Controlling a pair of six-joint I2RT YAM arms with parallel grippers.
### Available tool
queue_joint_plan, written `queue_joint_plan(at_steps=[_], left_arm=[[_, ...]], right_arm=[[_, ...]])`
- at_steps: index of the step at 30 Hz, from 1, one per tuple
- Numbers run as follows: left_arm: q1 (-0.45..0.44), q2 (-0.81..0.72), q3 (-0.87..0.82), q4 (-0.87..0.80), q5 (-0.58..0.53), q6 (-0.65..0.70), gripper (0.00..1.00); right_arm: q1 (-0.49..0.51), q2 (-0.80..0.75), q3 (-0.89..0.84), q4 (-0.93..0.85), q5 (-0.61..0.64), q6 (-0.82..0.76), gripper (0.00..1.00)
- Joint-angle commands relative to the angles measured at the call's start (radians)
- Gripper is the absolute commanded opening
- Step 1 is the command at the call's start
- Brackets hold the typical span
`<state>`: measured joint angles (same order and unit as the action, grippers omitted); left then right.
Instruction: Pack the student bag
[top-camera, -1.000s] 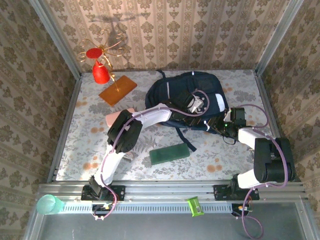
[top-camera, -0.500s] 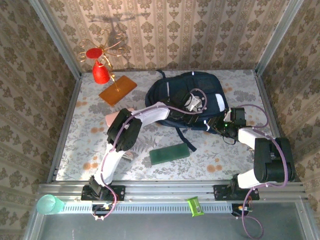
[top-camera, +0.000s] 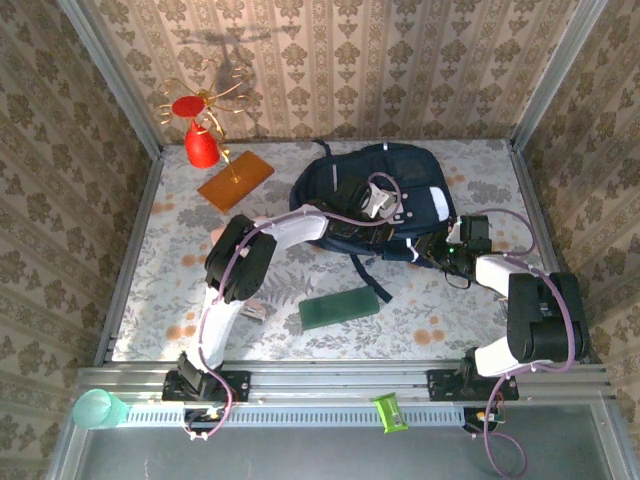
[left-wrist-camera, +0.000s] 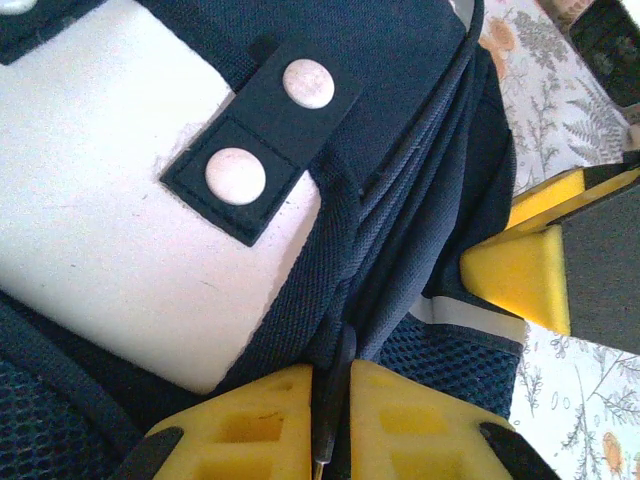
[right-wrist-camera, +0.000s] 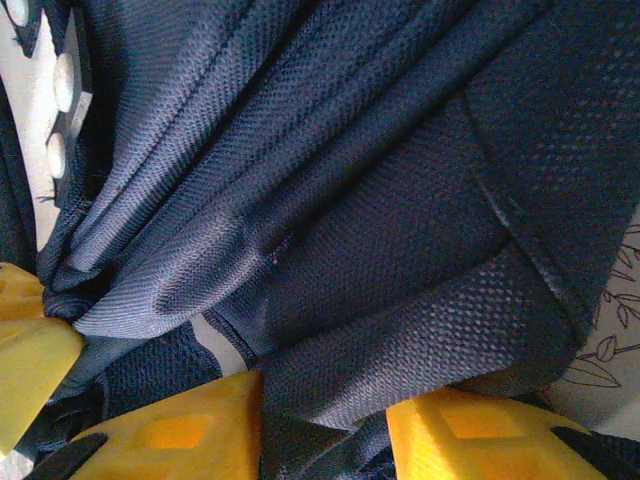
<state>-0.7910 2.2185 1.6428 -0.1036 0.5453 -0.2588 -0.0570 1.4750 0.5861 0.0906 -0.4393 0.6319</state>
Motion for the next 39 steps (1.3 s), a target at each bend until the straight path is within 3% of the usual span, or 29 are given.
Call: queue_joint_plan(at_steps=[1, 11, 20, 29, 35, 39], left_arm=[[0.014, -0.039, -0.008, 0.019, 0.075, -0.034, 0.14], [0.007, -0.01, 0.011, -0.061, 0.204, 0.031, 0.21], [0.002, -0.036, 0.004, -0.07, 0.303, 0.083, 0.2], [0.0, -0.111, -0.115, 0.122, 0.246, 0.063, 0.23], [-0.011, -0.087, -0.06, -0.013, 0.052, 0.124, 0.24], [-0.037, -0.071, -0.019, -0.089, -0.064, 0.187, 0.33]], right_arm=[[0.0, 0.03, -0.006, -0.011, 0.008, -0.005, 0.39], [-0.001, 0.027, -0.011, -0.009, 0.009, -0.004, 0.39], [-0.001, 0.029, -0.011, -0.008, 0.009, -0.003, 0.39], [-0.001, 0.042, -0.009, 0.001, 0.005, -0.003, 0.39], [-0.001, 0.05, -0.011, 0.008, 0.001, -0.003, 0.39], [-0.001, 0.053, -0.008, 0.008, -0.001, -0.003, 0.39]])
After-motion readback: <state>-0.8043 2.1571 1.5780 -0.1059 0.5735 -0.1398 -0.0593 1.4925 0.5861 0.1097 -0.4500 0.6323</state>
